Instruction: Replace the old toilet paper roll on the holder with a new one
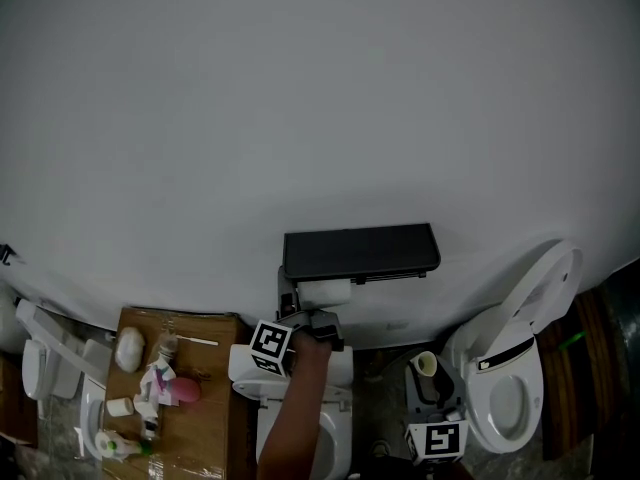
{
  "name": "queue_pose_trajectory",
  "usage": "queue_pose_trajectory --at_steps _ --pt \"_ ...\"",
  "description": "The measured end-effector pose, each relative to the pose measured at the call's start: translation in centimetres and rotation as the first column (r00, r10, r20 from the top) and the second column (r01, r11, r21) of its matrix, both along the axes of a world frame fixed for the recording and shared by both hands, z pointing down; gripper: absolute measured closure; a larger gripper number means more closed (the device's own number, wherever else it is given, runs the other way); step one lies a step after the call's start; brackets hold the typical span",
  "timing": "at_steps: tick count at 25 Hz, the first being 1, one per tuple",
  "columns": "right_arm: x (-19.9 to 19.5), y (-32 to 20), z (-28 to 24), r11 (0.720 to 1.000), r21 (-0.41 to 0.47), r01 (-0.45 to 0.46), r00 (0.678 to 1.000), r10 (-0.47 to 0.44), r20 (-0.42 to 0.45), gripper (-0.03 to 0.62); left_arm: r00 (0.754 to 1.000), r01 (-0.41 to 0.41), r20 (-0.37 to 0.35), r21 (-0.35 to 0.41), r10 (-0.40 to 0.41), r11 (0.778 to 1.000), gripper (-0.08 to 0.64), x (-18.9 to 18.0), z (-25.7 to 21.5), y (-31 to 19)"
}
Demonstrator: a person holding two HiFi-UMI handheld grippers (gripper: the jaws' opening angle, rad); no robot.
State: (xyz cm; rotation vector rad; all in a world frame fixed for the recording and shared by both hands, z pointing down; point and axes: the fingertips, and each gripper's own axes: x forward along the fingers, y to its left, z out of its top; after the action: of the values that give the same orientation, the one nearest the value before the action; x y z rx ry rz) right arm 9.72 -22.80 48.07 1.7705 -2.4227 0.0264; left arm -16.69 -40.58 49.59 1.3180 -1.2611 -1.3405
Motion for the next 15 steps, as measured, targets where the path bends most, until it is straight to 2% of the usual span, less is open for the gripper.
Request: queue_pose_trajectory --at_steps 9,15 --pt "-1.8 0.5 -0.4 1.000 0.002 0.024 1.000 -0.024 -0.001 0.419 0.998 0.054 0.027 -0.014 -0.054 0.998 0.041 -3.4 -0.1 2.4" --pt "-2.5 1.1 -1.2 0.999 0.017 0.041 0.999 -0.041 -0.001 0.419 1.000 0.021 -0.020 0.012 -0.021 1.000 0.044 -3.0 -0.2 6.5"
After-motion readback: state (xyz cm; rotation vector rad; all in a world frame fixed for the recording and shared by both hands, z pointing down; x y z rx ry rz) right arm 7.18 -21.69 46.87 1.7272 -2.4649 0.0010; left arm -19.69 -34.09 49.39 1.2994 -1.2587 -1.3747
